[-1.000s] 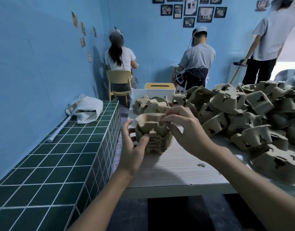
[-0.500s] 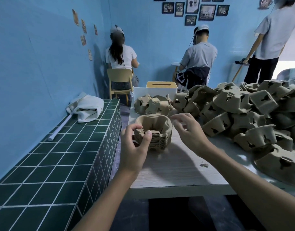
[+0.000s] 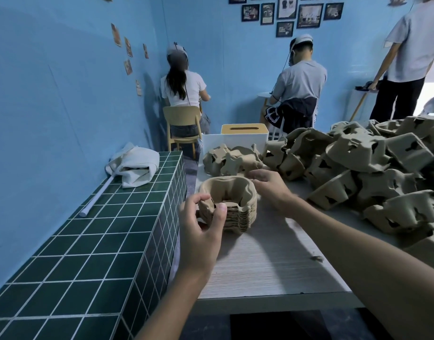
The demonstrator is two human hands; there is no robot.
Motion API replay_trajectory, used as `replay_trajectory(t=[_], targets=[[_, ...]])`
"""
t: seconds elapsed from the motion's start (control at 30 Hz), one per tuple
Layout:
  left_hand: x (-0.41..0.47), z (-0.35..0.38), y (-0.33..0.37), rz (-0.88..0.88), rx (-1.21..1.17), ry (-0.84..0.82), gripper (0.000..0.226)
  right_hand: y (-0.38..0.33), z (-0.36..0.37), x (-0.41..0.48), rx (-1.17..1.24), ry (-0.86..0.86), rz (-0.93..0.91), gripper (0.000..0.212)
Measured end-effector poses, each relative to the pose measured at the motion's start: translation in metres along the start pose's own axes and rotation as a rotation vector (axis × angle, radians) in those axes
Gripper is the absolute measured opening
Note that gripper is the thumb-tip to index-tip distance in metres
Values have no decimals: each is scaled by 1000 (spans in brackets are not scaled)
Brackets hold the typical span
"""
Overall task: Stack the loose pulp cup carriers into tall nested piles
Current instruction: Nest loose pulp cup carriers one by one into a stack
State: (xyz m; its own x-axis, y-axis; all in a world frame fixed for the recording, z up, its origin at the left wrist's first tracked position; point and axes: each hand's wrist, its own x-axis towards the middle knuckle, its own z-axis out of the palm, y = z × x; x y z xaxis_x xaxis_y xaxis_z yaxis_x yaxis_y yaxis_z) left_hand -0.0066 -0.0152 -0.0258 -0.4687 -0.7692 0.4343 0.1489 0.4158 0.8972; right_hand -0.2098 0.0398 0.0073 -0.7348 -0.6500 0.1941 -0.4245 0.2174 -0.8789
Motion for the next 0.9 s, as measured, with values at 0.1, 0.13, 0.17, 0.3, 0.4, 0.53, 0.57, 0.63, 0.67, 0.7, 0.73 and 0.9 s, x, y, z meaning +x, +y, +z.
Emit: replay_trajectory(t=[0.1, 0.13, 0.17, 0.3, 0.4, 0.53, 0.57, 0.63, 0.67, 0.7, 0.73, 0.9], targets=[[0, 0, -2, 15, 5, 1, 39, 0, -1, 0, 37, 36, -11, 28], [1, 0, -2, 11, 0, -3, 40, -2, -1, -1, 34, 54, -30, 32], [1, 0, -2, 9, -2, -5, 41, -3, -2, -3, 34, 76, -58, 36], [1, 0, -1, 21, 5, 6, 38, -9, -13, -14, 29, 194, -188, 39], [0, -1, 1, 8, 8, -13, 36, -18, -27, -27, 18, 272, -282, 37], [-1, -1, 5, -8, 10, -55, 32, -31, -45, -46, 2, 360, -456, 33], [-1, -1, 6, -6, 15, -68, 29, -35, -48, -50, -18, 376, -509, 33], [1, 0, 8, -6, 17, -111, 30, -40, -51, -57, -68, 384, -613, 33], [3, 1, 8, -9, -1, -135, 37, -43, -51, -61, -93, 374, -670, 33], [4, 3, 9, -20, -25, -159, 43, -44, -50, -64, -127, 362, -733, 32], [5, 5, 12, -31, -50, -185, 44, -45, -48, -66, -170, 348, -791, 31], [15, 22, 20, -63, -121, -314, 63, -33, -42, -67, -425, 261, -898, 24]])
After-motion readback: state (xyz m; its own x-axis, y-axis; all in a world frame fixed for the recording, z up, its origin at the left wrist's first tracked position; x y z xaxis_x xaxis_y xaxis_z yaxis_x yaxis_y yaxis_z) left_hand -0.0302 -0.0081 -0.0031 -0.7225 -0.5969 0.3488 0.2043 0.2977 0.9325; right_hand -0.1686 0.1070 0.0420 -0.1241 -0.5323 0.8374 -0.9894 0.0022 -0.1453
